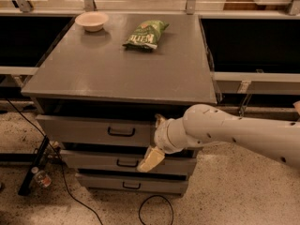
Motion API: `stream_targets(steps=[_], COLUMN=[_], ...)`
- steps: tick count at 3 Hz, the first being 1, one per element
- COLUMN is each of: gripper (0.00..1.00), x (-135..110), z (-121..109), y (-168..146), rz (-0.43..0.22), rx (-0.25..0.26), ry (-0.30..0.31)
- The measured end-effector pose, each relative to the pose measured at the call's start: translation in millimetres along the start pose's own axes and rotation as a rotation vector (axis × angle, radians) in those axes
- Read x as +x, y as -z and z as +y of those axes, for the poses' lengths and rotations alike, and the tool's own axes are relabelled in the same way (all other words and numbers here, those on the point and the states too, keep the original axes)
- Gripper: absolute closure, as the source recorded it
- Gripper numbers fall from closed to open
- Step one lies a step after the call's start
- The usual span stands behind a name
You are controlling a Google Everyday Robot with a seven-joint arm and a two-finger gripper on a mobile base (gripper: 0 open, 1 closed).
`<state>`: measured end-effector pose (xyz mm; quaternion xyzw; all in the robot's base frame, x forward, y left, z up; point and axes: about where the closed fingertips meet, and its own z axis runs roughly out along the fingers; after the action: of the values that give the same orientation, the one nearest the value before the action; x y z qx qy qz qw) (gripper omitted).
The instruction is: Open top drawer
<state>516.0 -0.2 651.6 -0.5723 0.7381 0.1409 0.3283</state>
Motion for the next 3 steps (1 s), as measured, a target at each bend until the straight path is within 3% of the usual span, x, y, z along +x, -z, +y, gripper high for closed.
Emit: stream_targets(steps=[1,2,3], gripper=[0.00,0.00,0.00], x=[-0.4,-2.2,-2.1], z=[4.0,3.6,13.3], y=[1.3,3.5,7.0], rz=[-0.029,-0.029,-0.063], rx=[-0.036,-0.036,-0.082], ry=[-0.006,-0.006,-0.003])
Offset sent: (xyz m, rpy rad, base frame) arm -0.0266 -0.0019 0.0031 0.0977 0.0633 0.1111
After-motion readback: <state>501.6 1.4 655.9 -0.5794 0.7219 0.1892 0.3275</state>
